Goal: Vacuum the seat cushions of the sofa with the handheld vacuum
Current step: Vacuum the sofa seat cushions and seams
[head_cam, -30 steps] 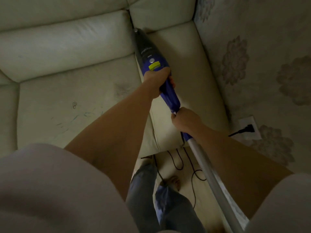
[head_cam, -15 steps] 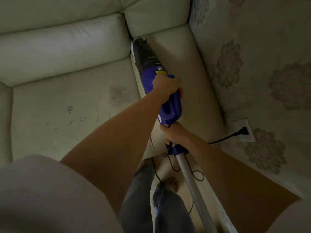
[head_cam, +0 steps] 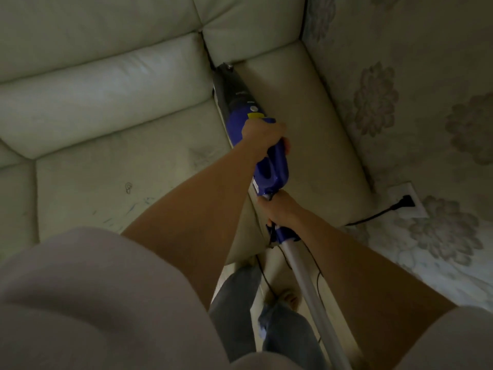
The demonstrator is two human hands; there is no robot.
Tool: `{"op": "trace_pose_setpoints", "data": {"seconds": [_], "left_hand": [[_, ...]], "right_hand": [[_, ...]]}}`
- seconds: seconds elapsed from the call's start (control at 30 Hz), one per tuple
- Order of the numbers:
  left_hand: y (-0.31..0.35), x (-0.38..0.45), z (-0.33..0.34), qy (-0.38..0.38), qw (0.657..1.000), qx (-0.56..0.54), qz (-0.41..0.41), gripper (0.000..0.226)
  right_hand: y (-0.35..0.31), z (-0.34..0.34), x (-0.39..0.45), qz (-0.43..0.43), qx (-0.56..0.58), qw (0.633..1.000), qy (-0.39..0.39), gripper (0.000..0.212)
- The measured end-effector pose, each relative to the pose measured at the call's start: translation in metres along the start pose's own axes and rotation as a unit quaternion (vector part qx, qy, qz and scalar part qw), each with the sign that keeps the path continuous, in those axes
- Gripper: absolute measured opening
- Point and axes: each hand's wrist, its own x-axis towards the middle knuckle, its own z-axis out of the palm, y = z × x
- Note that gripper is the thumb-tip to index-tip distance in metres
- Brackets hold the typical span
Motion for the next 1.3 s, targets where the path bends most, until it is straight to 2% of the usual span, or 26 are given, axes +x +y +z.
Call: {"op": "trace_pose_setpoints", "data": {"seconds": [0.07,0.17,0.33,0.47,0.6,0.67,0.9,1.03,1.23,1.3], "left_hand": [[0.000,-0.014,-0.007,-0.017,0.999,-0.031,-0.009,0.008],[-0.010,-0.035,-0.009,-0.033,0.999,-0.030,-0.015,0.018],[-0.054,-0.068,-0.004,-0.055,0.996,-0.055,-0.035,0.011],[-0.089,-0.102,-0.005,-0.086,0.988,-0.114,-0.058,0.020],[-0.121,-0.141,-0.010,-0.052,0.975,-0.207,-0.057,0.019],[-0.137,-0.158,-0.014,-0.028,0.969,-0.237,-0.065,0.014],[-0.155,-0.184,-0.026,0.079,0.979,-0.187,-0.019,0.030],[-0.148,-0.176,-0.038,0.058,0.987,-0.146,-0.021,0.020],[-0.132,-0.145,-0.066,0.037,0.991,-0.127,-0.031,0.022],[-0.122,-0.130,-0.075,0.029,0.990,-0.133,-0.024,0.020]], "right_hand": [[0.001,0.003,-0.012,0.006,-0.018,1.000,0.009,0.031],[0.010,0.008,-0.033,0.003,-0.036,0.999,0.008,0.035],[0.048,0.030,-0.065,0.016,-0.081,0.996,-0.021,0.025],[0.081,0.046,-0.094,-0.006,-0.156,0.988,0.011,0.029],[0.112,0.062,-0.132,-0.046,-0.260,0.961,0.086,0.034],[0.122,0.068,-0.148,-0.058,-0.290,0.950,0.100,0.033],[0.113,0.083,-0.170,-0.029,-0.298,0.952,0.064,0.032],[0.102,0.091,-0.171,-0.033,-0.275,0.958,0.070,0.032],[0.067,0.096,-0.145,-0.035,-0.262,0.961,0.079,0.034],[0.050,0.098,-0.130,-0.030,-0.258,0.962,0.089,0.028]]}}
